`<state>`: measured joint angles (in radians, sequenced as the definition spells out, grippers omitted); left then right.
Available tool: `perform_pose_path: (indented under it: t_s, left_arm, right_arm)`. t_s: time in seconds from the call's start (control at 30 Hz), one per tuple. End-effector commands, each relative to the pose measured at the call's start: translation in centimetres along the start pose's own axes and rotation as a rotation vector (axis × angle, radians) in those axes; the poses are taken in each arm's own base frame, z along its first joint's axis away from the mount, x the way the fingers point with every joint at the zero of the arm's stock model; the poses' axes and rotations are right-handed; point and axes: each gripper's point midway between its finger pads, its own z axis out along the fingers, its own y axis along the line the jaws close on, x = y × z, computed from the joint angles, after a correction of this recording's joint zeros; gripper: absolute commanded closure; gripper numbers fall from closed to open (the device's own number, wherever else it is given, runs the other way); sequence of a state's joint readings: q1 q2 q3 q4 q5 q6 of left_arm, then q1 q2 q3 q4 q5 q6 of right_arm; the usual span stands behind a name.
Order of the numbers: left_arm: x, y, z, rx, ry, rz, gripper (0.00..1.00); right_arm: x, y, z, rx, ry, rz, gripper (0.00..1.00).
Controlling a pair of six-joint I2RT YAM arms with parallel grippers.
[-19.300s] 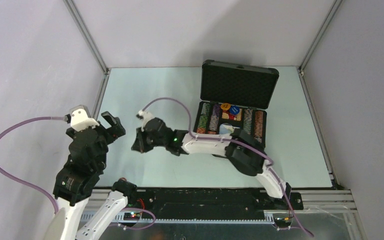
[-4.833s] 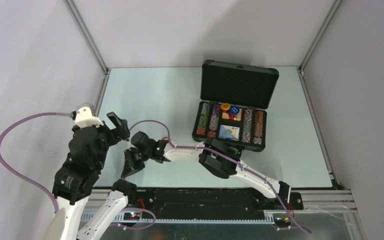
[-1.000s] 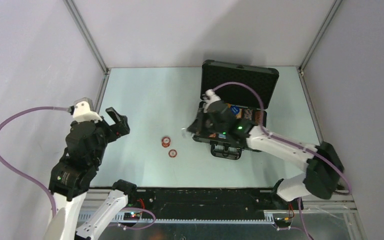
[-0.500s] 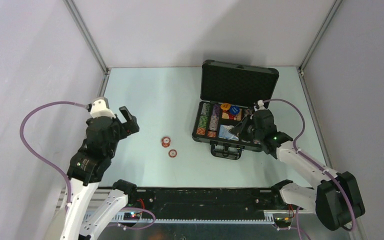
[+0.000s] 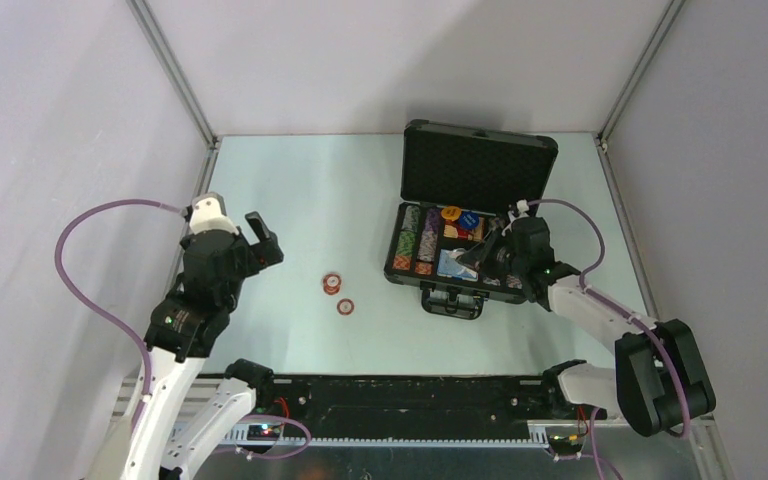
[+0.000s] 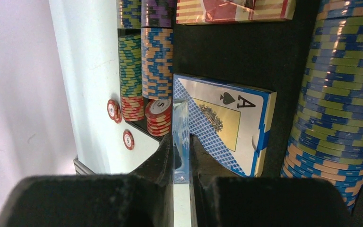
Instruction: Pack up texas hold em set
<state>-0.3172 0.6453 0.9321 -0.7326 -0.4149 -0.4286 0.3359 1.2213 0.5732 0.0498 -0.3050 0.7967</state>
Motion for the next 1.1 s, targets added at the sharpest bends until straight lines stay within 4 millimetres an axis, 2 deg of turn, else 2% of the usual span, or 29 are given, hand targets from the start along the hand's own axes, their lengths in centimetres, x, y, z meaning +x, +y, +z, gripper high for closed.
perform_pose_path:
  t_s: [0.0, 0.07, 0.1, 0.13, 0.17, 0.33, 0.47, 0.6, 0.73, 0.77, 0.83, 0.87, 0.9, 0.93, 0.97, 1.0, 1.03, 1.07]
  left_arm:
    - [-0.9, -0.2, 0.2, 0.003, -0.037, -0.023, 0.02]
    - [-0.9, -0.3, 0.3, 0.007, -0.034, -0.022, 0.02]
    - [-0.9, -0.4, 0.4, 0.008, -0.031, -0.020, 0.02]
    - [-0.8, -0.4, 0.4, 0.009, -0.029, -0.020, 0.02]
    - [-0.8, -0.5, 0.4, 0.011, -0.027, -0.019, 0.02]
    - [-0.7, -0.7, 0.5, 0.019, -0.023, -0.020, 0.02]
    - [-0.7, -0.7, 0.5, 0.023, -0.023, -0.020, 0.02]
    - [-0.6, -0.6, 0.5, 0.021, -0.022, -0.019, 0.02]
    - [-0.4, -0.6, 0.5, 0.020, -0.019, -0.018, 0.02]
    - [-0.3, -0.6, 0.6, 0.018, -0.017, -0.018, 0.02]
    - [-0.2, -0.4, 0.7, 0.009, -0.013, -0.016, 0.02]
    - [-0.1, -0.4, 0.8, 0.006, -0.011, -0.016, 0.02]
    - [0.0, -0.3, 0.9, -0.001, -0.009, -0.014, 0.02]
    - [0.1, -0.2, 1.0, -0.005, -0.005, -0.011, 0.01]
    - [0.1, -0.1, 1.0, -0.014, -0.004, -0.007, 0.02]
    - [0.2, 0.0, 1.1, -0.023, 0.001, -0.003, 0.02]
    - [0.3, 0.2, 1.2, -0.035, 0.003, 0.000, 0.02]
    - [0.2, 0.4, 1.1, -0.045, 0.006, 0.004, 0.02]
  right_arm:
    - [-0.3, 0.4, 0.0, -0.019, -0.008, -0.006, 0.97]
    - [-0.2, -0.7, -0.2, 0.035, -0.015, -0.009, 0.85]
    - [-0.6, -1.1, -0.3, 0.056, -0.035, -0.019, 0.74]
    - [-0.2, -1.8, -0.5, 0.087, -0.023, -0.014, 0.69]
    - [-0.1, -2.3, -0.7, 0.114, -0.023, -0.017, 0.59]
    - [-0.7, -2.8, -1.4, 0.144, -0.057, -0.042, 0.35]
    - [-1.4, -2.5, -2.2, 0.141, -0.083, -0.062, 0.24]
    - [-2.8, -1.7, -3.7, 0.156, -0.138, -0.106, 0.22]
    - [-4.2, 0.5, -5.9, 0.131, -0.190, -0.188, 0.21]
    - [-4.6, 1.7, -6.4, 0.106, -0.204, -0.230, 0.21]
    - [-4.2, 3.6, -6.4, 0.083, -0.199, -0.300, 0.20]
    - [-3.0, 4.4, -5.7, 0.079, -0.168, -0.340, 0.20]
    - [-3.2, 5.7, -5.6, 0.072, -0.177, -0.376, 0.20]
    - [-1.8, 7.2, -4.5, 0.069, -0.149, -0.427, 0.21]
    - [-1.1, 7.8, -3.9, 0.069, -0.135, -0.463, 0.21]
    - [1.2, 8.6, -2.3, 0.071, -0.086, -0.519, 0.21]
    - [3.1, 10.9, -1.8, 0.024, -0.058, -0.574, 0.21]
    - [3.8, 11.6, -0.1, 0.037, -0.046, -0.604, 0.20]
